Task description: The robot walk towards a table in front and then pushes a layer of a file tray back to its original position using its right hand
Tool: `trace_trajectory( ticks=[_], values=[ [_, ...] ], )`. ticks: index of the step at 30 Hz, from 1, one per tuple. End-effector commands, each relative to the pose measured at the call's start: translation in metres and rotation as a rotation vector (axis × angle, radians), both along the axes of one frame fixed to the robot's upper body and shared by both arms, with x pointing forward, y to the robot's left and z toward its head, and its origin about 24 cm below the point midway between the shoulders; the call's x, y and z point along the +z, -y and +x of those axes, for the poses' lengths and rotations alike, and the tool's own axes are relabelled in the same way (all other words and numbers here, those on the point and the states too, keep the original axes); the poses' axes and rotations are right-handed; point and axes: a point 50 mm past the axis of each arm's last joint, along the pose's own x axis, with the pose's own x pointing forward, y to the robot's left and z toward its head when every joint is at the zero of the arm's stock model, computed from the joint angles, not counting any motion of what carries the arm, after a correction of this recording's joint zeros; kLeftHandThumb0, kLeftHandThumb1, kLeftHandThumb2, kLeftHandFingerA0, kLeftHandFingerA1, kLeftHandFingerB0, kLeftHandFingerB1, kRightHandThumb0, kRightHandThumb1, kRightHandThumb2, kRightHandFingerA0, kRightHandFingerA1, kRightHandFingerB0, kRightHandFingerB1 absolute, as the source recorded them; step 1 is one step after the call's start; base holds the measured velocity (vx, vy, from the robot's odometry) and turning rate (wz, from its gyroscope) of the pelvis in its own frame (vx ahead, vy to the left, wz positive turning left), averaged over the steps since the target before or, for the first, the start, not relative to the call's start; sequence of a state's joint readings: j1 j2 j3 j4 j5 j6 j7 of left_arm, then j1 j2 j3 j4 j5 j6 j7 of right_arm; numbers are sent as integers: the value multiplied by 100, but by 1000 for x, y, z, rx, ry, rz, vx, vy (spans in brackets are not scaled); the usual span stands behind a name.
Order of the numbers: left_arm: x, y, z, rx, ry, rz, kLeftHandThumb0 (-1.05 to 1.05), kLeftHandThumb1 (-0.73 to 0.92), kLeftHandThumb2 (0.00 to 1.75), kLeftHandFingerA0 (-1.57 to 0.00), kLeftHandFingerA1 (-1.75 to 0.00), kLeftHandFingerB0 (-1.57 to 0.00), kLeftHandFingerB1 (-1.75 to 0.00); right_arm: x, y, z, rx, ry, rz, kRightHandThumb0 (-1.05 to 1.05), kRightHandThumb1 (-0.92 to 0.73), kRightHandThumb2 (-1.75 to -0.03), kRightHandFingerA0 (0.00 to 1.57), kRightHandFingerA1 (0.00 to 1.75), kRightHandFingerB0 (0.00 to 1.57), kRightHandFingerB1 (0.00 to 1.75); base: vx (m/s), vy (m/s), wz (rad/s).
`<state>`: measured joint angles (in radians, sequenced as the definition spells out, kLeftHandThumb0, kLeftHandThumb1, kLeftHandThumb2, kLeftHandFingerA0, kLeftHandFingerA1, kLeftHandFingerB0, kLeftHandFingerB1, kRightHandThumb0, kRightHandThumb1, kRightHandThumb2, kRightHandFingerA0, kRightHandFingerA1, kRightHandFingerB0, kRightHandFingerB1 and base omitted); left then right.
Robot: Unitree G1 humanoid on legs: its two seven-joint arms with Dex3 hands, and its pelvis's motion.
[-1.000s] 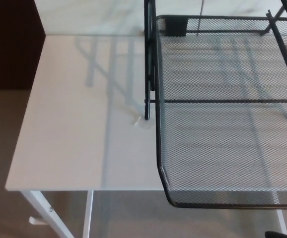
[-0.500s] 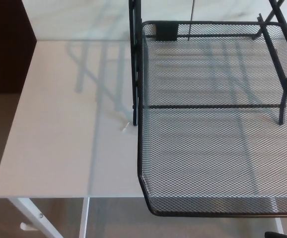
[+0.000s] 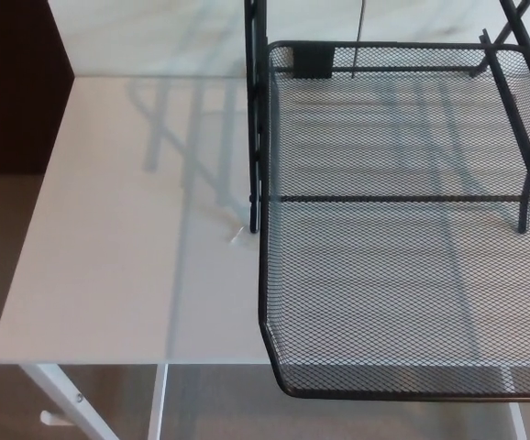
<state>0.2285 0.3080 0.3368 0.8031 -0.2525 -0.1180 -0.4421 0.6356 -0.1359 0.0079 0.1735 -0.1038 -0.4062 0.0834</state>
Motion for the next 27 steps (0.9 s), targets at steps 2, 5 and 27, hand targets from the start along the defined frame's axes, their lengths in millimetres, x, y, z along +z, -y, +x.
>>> trace_trajectory(
  ticks=[2,5,27],
  values=[
    [4,-9,1,3,-11,8,-32,42,64,-57,-57,-35,-45,73,-31,-39,183,407,-169,-49,-44,-76,56,57,46,52,0,0,0],
    [5,-9,1,4,-7,19,-26,48,54,-65,-53,-39,-40,91,-36,-42,206,533,-160,-48,-44,-77,58,57,47,53,0,0,0],
    [8,-10,9,16,10,33,-32,44,65,-56,-57,-37,-46,171,-54,-22,113,1444,-224,-61,-60,-59,40,43,44,37,0,0,0]
  ],
)
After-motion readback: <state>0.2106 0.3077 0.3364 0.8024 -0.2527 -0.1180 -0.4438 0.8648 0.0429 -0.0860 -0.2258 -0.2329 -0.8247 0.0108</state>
